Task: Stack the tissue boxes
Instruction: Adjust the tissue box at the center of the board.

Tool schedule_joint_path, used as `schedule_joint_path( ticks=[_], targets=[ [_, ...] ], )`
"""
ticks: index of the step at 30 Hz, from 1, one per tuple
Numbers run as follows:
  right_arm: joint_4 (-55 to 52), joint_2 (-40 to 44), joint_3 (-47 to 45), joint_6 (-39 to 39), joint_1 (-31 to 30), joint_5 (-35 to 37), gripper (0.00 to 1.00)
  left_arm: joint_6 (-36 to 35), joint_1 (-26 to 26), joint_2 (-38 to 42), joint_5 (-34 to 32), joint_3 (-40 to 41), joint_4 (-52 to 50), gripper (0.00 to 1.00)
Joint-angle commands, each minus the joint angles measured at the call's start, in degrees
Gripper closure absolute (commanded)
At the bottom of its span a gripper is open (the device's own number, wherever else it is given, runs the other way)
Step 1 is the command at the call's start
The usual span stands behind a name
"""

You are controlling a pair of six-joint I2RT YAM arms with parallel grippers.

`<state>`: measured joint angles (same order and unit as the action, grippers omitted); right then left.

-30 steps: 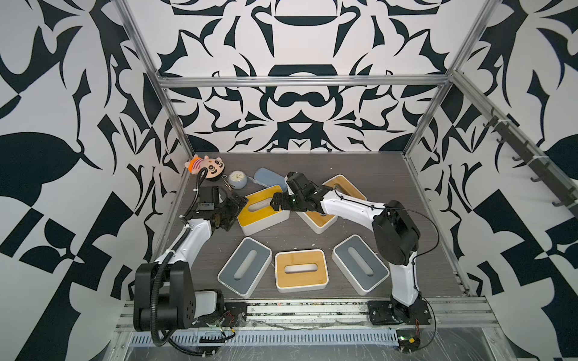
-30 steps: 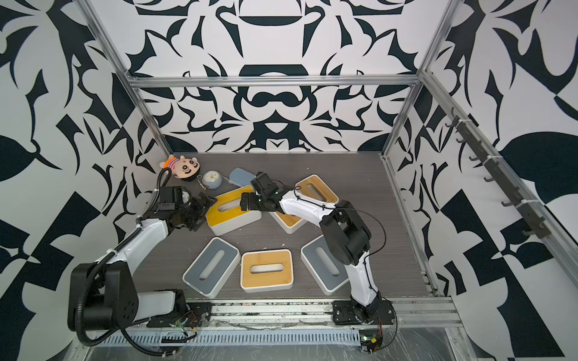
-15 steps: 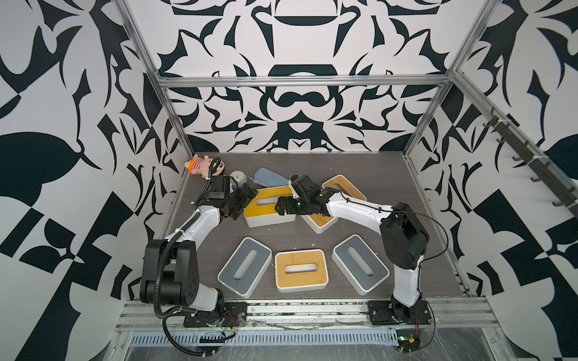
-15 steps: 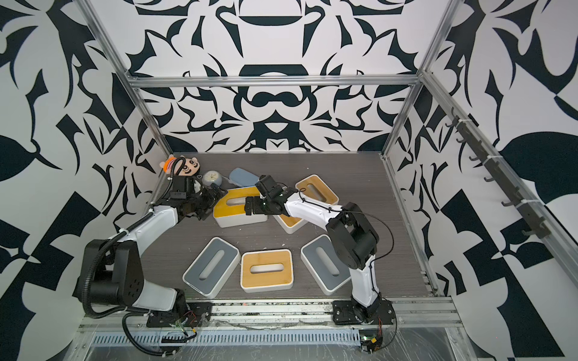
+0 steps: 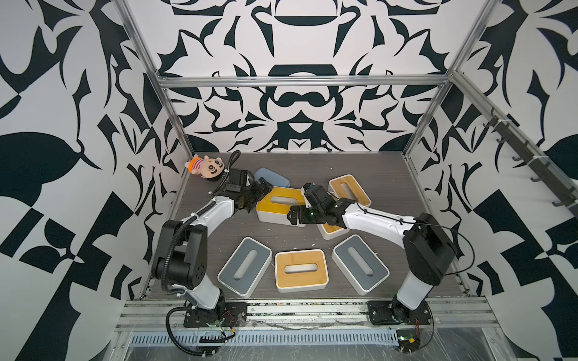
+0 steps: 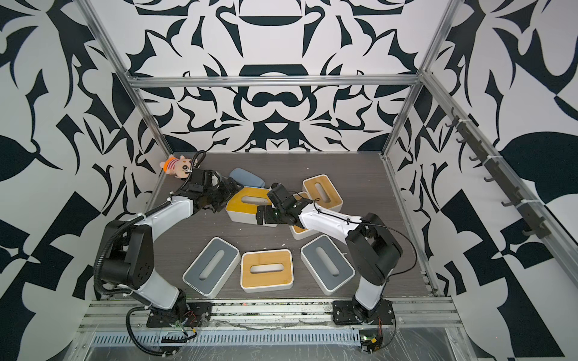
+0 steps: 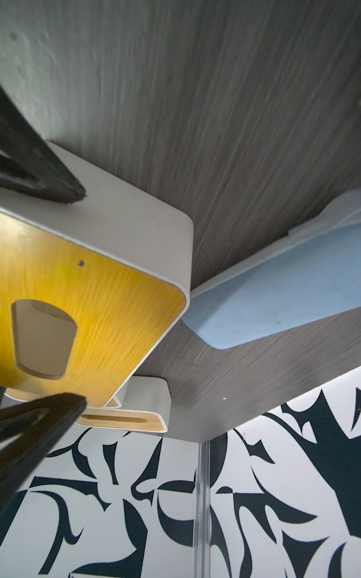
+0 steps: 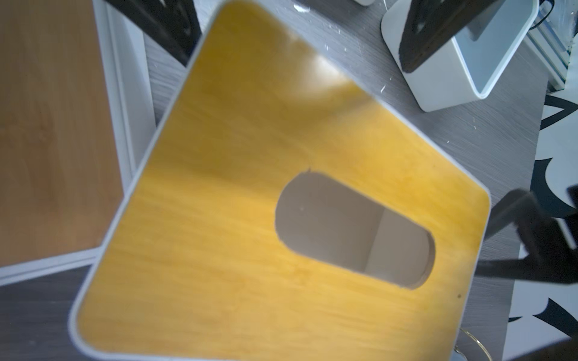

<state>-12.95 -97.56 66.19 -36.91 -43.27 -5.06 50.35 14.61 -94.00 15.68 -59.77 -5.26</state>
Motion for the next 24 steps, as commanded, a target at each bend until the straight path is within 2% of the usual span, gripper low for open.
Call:
schedule_joint_path(
  ticks=[1, 8, 11, 16, 24],
  targets=[
    [2.7, 3.9, -2.2, -0.7, 2.0, 1.1, 0.0, 1.4, 1.9, -2.4, 2.0, -2.6, 2.4, 0.01],
    [1.9, 5.9, -3.0, 1.1, 4.4, 1.1, 0.0, 3.2, 2.6, -2.5, -0.6, -1.4, 2.5, 0.01],
    [-1.2, 5.5, -1.3, 1.9, 5.4, 3.6, 0.0, 3.7, 2.9, -1.4, -1.0, -0.1, 2.5, 0.01],
    [1.1, 4.5, -1.5, 0.6, 7.7, 0.2, 0.0, 4.7, 3.7, -0.5, -0.8, 1.4, 3.5, 0.01],
    [0.9, -1.3, 4.6, 0.5, 7.8, -3.1, 0.0, 5.5, 4.9, 2.1, -1.9, 3.5, 3.6, 0.01]
  ],
)
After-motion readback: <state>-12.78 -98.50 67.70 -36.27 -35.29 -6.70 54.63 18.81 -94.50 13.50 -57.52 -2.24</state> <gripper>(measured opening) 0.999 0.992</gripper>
